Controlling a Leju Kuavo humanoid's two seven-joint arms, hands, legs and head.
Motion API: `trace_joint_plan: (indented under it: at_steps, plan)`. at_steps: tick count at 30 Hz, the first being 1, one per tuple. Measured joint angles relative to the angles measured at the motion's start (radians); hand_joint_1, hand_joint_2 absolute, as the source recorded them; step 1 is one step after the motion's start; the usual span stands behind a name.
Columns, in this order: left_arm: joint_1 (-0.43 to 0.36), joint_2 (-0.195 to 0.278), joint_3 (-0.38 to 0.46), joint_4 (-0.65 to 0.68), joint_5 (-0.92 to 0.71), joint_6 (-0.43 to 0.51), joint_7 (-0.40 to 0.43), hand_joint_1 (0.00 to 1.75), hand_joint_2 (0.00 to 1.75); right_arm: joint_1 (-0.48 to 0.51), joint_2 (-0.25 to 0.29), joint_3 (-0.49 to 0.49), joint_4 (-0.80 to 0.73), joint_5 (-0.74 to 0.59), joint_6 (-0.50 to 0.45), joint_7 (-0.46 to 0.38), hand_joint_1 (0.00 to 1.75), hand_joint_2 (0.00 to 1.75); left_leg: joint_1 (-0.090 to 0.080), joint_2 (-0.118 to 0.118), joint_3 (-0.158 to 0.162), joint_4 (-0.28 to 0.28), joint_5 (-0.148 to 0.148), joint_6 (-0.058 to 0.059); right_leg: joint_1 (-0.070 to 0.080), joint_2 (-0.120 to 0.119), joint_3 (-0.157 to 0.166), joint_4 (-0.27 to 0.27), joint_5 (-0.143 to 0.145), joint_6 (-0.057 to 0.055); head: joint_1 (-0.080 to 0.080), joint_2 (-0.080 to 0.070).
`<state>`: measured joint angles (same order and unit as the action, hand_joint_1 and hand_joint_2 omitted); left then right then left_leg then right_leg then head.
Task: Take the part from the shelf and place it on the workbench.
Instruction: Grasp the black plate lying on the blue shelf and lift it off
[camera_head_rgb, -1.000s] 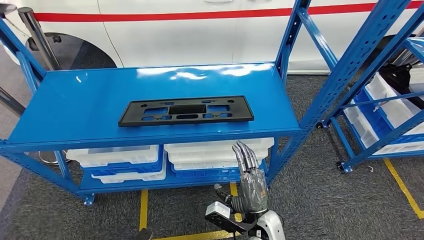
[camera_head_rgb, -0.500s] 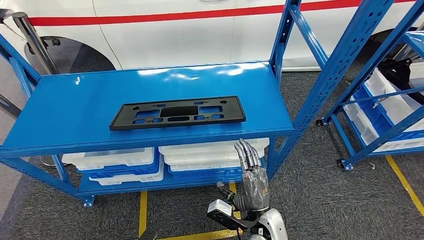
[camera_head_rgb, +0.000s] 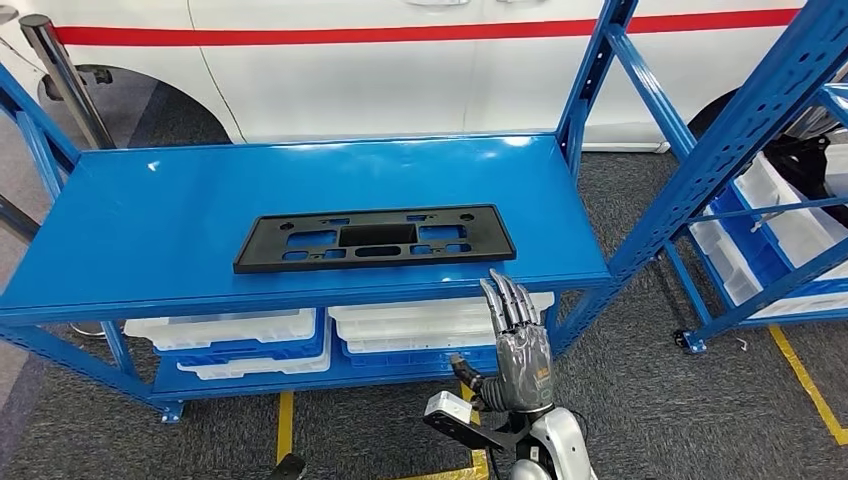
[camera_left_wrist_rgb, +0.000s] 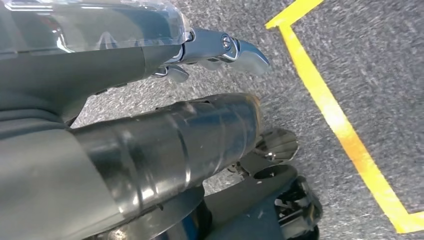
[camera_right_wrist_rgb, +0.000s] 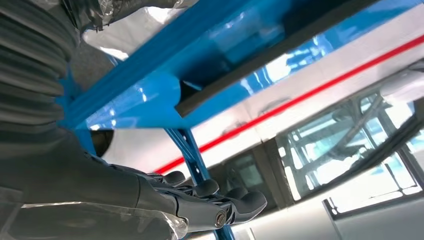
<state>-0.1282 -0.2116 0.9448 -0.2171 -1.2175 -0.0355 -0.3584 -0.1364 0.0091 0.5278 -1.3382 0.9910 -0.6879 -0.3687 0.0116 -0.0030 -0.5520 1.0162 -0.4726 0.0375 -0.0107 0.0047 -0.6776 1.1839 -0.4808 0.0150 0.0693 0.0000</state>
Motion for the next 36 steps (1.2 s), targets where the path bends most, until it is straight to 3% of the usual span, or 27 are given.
trace_joint_plan:
  at_steps: [2, 4, 7, 9, 11, 12, 13, 15, 17, 18, 21, 23, 24, 26, 27, 28, 29, 31, 32, 33, 36]
  plan:
    - [-0.003, -0.001, -0.001, 0.001, -0.001, -0.004, 0.001, 0.00, 0.00, -0.014, -0.006, -0.003, -0.007, 0.013, 0.000, 0.008, 0.00, 1.75, -0.004, -0.001, 0.011, 0.001, -0.011, -0.008, 0.007, -0.001, 0.048, -0.116, 0.050, -0.013, 0.000, 0.000]
    - [-0.006, -0.001, -0.001, 0.001, -0.001, -0.006, 0.002, 0.00, 0.00, -0.026, -0.012, -0.006, -0.014, 0.020, 0.001, 0.015, 0.00, 1.75, -0.005, 0.000, 0.013, -0.002, -0.016, -0.017, 0.014, -0.002, 0.064, -0.150, 0.046, -0.022, 0.000, 0.000]
    - [-0.010, 0.000, -0.002, 0.001, -0.002, -0.006, 0.004, 0.00, 0.00, -0.036, -0.020, -0.009, -0.028, 0.038, 0.001, 0.027, 0.00, 1.75, -0.006, 0.002, 0.015, 0.011, -0.033, -0.033, 0.005, 0.000, 0.080, -0.168, 0.043, -0.032, -0.002, 0.000]
    - [-0.012, 0.000, -0.004, 0.001, -0.002, -0.006, 0.006, 0.00, 0.00, -0.047, -0.025, -0.010, -0.035, 0.046, 0.002, 0.035, 0.00, 1.75, -0.004, 0.002, -0.028, 0.102, -0.077, -0.040, 0.000, -0.002, 0.095, -0.177, 0.040, -0.040, -0.004, 0.000]
    - [-0.012, 0.001, -0.006, 0.001, -0.002, -0.006, 0.008, 0.00, 0.00, -0.055, -0.030, -0.012, -0.037, 0.049, 0.002, 0.039, 0.00, 1.75, -0.002, 0.002, -0.107, 0.236, -0.120, -0.045, 0.000, -0.003, 0.103, -0.177, 0.032, -0.045, -0.005, 0.000]
    - [-0.010, 0.001, -0.006, 0.001, -0.002, -0.006, 0.009, 0.00, 0.00, -0.055, -0.032, -0.013, -0.038, 0.050, 0.003, 0.040, 0.00, 1.75, -0.001, 0.002, -0.137, 0.276, -0.121, -0.047, 0.000, -0.003, 0.108, -0.177, 0.028, -0.045, -0.005, 0.000]
    - [-0.009, 0.001, -0.007, 0.001, -0.002, -0.006, 0.010, 0.00, 0.00, -0.056, -0.034, -0.013, -0.038, 0.050, 0.003, 0.041, 0.00, 1.75, -0.001, 0.002, -0.150, 0.279, -0.100, -0.048, 0.000, -0.002, 0.114, -0.177, 0.023, -0.044, -0.005, 0.000]
    - [-0.009, 0.001, -0.007, 0.001, -0.002, -0.006, 0.012, 0.00, 0.00, -0.056, -0.038, -0.014, -0.038, 0.051, 0.004, 0.043, 0.00, 1.75, 0.001, 0.002, -0.121, 0.174, -0.010, -0.046, 0.000, 0.001, 0.131, -0.175, 0.009, -0.040, -0.005, 0.000]
    - [-0.009, 0.002, -0.008, 0.001, -0.002, -0.006, 0.013, 0.00, 0.00, -0.058, -0.040, -0.014, -0.039, 0.052, 0.004, 0.043, 0.00, 1.75, -0.001, 0.002, -0.073, 0.052, 0.048, -0.039, 0.003, 0.002, 0.139, -0.171, -0.005, -0.031, -0.005, 0.000]
    - [-0.010, 0.002, -0.009, 0.001, -0.002, -0.006, 0.013, 0.00, 0.00, -0.059, -0.041, -0.014, -0.039, 0.052, 0.004, 0.044, 0.00, 1.75, -0.003, 0.001, -0.062, 0.022, 0.054, -0.034, 0.005, 0.002, 0.139, -0.168, -0.009, -0.026, -0.004, 0.000]
    - [-0.011, 0.003, -0.010, 0.001, -0.002, -0.006, 0.015, 0.00, 0.00, -0.062, -0.043, -0.014, -0.042, 0.052, 0.004, 0.045, 0.00, 1.75, -0.004, -0.001, -0.057, 0.006, 0.043, -0.016, 0.005, 0.001, 0.138, -0.167, -0.018, -0.009, -0.004, 0.000]
    - [-0.012, 0.003, -0.011, 0.001, -0.002, -0.006, 0.015, 0.00, 0.00, -0.065, -0.044, -0.014, -0.044, 0.052, 0.004, 0.045, 0.00, 1.75, -0.002, -0.001, -0.048, 0.000, 0.040, -0.004, 0.002, 0.001, 0.122, -0.127, -0.041, 0.002, -0.004, 0.000]
    - [-0.013, 0.003, -0.013, 0.001, -0.002, -0.006, 0.015, 0.00, 0.00, -0.067, -0.045, -0.014, -0.045, 0.053, 0.004, 0.046, 0.00, 1.75, -0.001, -0.001, -0.044, -0.002, 0.037, 0.001, 0.000, 0.000, 0.096, -0.075, -0.063, 0.007, -0.004, 0.000]
    - [-0.014, 0.003, -0.017, 0.001, -0.002, -0.005, 0.016, 0.00, 0.00, -0.067, -0.046, -0.014, -0.045, 0.054, 0.005, 0.046, 0.00, 1.75, -0.002, -0.001, -0.037, -0.002, 0.028, 0.007, -0.002, 0.000, 0.013, 0.064, -0.112, 0.013, -0.004, 0.000]
    - [-0.013, 0.003, -0.018, 0.001, -0.002, -0.004, 0.016, 0.00, 0.00, -0.065, -0.047, -0.014, -0.044, 0.055, 0.006, 0.046, 0.00, 1.75, -0.003, -0.001, -0.032, -0.001, 0.024, 0.008, -0.002, 0.000, -0.023, 0.113, -0.117, 0.014, -0.004, 0.000]
    - [-0.013, 0.003, -0.020, 0.001, -0.002, -0.004, 0.017, 0.00, 0.00, -0.065, -0.048, -0.014, -0.043, 0.056, 0.006, 0.047, 0.00, 1.75, -0.003, -0.002, -0.026, -0.001, 0.019, 0.009, -0.002, 0.000, -0.042, 0.128, -0.103, 0.013, -0.004, 0.000]
    - [-0.012, 0.003, -0.021, 0.001, -0.002, -0.004, 0.017, 0.00, 0.00, -0.064, -0.049, -0.014, -0.042, 0.056, 0.006, 0.047, 0.00, 1.75, -0.004, -0.003, -0.017, -0.001, 0.013, 0.008, -0.002, 0.000, -0.041, 0.102, -0.068, 0.010, -0.004, 0.000]
    - [-0.012, 0.002, -0.023, 0.001, -0.002, -0.003, 0.017, 0.00, 0.00, -0.065, -0.049, -0.014, -0.041, 0.057, 0.006, 0.047, 0.00, 1.75, -0.005, -0.004, 0.000, -0.001, 0.000, 0.005, 0.003, 0.000, 0.006, -0.030, 0.022, -0.003, -0.004, 0.000]
    - [-0.013, 0.001, -0.024, 0.002, -0.002, -0.003, 0.017, 0.00, 0.00, -0.065, -0.049, -0.014, -0.040, 0.058, 0.006, 0.047, 0.00, 1.75, -0.006, -0.005, 0.007, -0.001, -0.006, 0.002, 0.008, 0.000, 0.031, -0.094, 0.051, -0.011, -0.004, 0.000]
    - [-0.013, 0.000, -0.024, 0.002, -0.002, -0.002, 0.018, 0.00, 0.00, -0.066, -0.049, -0.013, -0.040, 0.059, 0.007, 0.047, 0.00, 1.75, -0.006, -0.005, 0.009, -0.002, -0.010, -0.002, 0.012, -0.001, 0.047, -0.135, 0.064, -0.017, -0.004, 0.000]
    - [-0.014, 0.000, -0.025, 0.003, -0.002, -0.002, 0.018, 0.00, 0.00, -0.067, -0.049, -0.012, -0.038, 0.060, 0.009, 0.048, 0.00, 1.75, -0.006, -0.004, 0.012, -0.008, -0.019, -0.018, 0.014, 0.000, 0.058, -0.162, 0.055, -0.027, -0.005, 0.000]
